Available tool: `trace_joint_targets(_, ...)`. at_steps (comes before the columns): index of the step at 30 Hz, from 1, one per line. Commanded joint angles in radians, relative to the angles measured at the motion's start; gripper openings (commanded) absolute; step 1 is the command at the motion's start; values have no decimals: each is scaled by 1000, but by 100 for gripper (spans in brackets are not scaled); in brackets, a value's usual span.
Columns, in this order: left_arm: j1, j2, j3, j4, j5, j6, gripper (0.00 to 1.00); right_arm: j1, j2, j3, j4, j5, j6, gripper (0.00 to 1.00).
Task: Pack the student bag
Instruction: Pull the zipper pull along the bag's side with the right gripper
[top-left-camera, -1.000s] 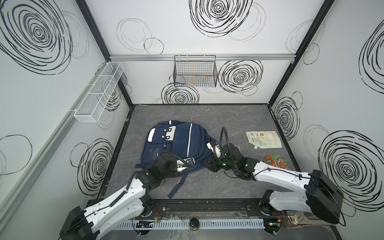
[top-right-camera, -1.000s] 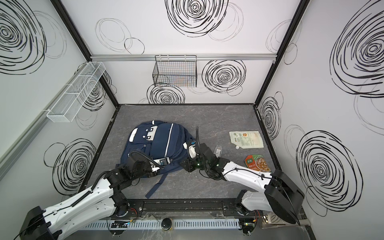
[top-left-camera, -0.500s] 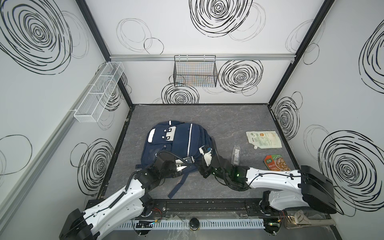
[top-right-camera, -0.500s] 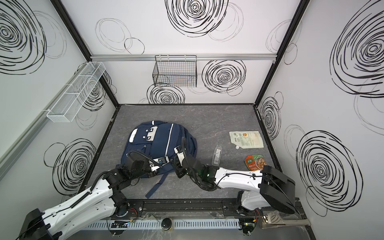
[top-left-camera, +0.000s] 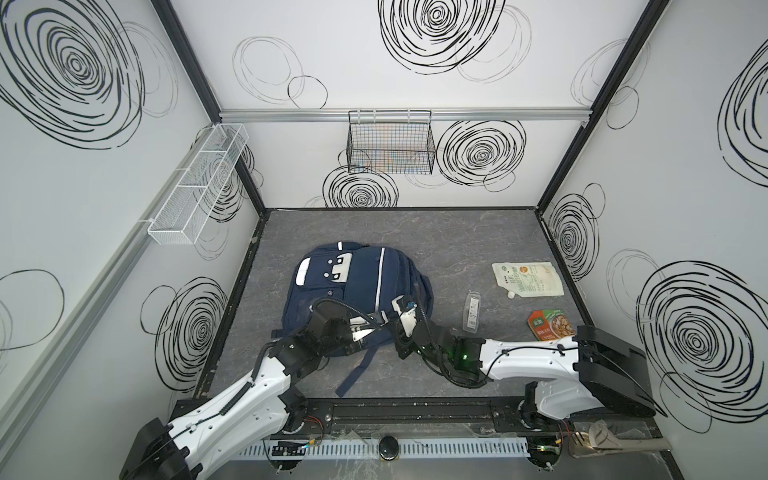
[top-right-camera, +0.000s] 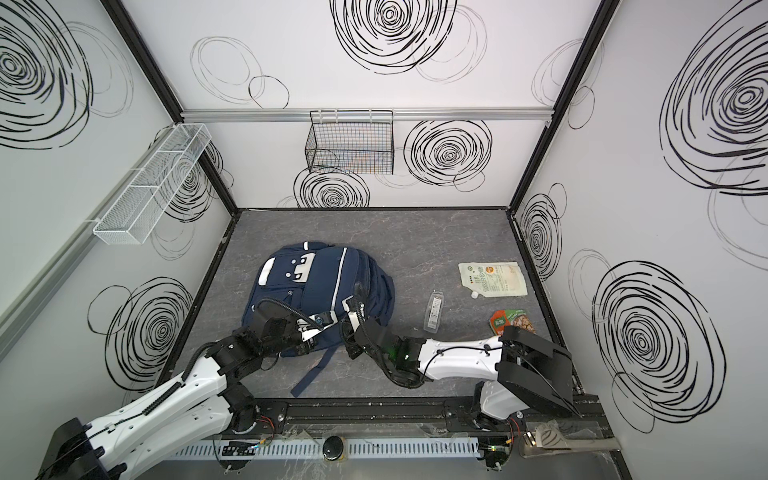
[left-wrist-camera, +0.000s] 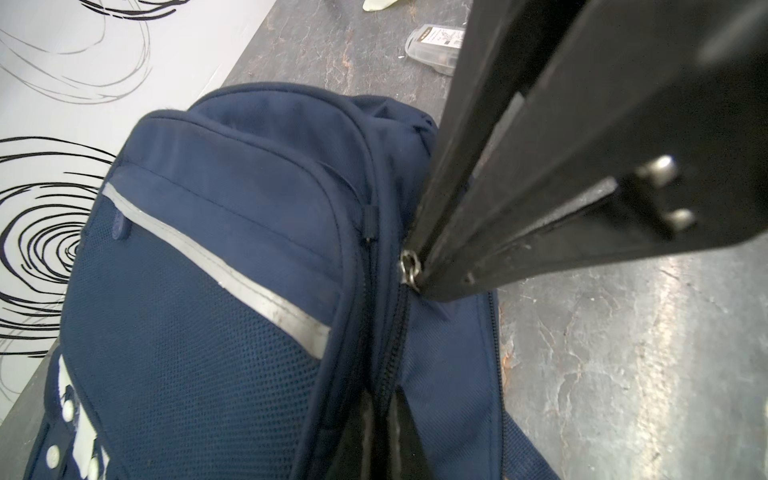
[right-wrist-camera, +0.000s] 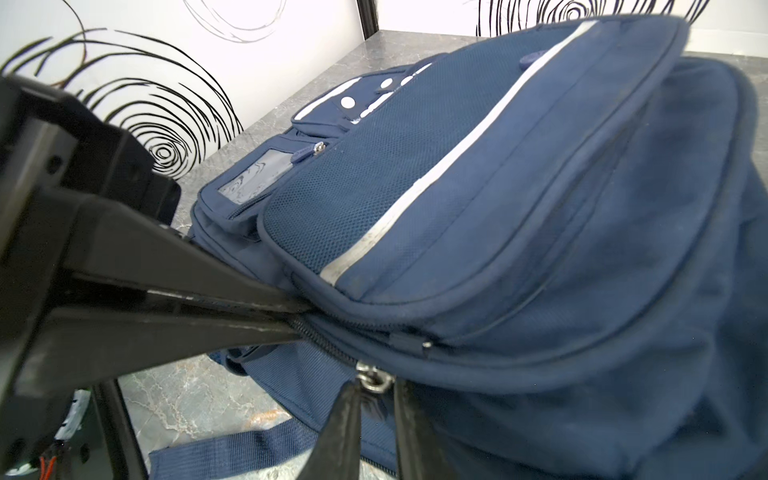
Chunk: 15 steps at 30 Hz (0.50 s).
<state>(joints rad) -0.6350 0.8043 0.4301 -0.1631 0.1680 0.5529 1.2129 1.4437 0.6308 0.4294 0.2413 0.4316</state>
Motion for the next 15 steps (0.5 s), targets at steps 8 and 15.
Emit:
trace_joint_targets(8, 19, 1, 30, 103, 70, -35, 0, 37, 61, 29, 23, 39, 29, 42)
trace_joint_targets(15, 26, 0, 34, 107, 85, -42, 0, 39, 127, 81, -15, 65, 66, 45)
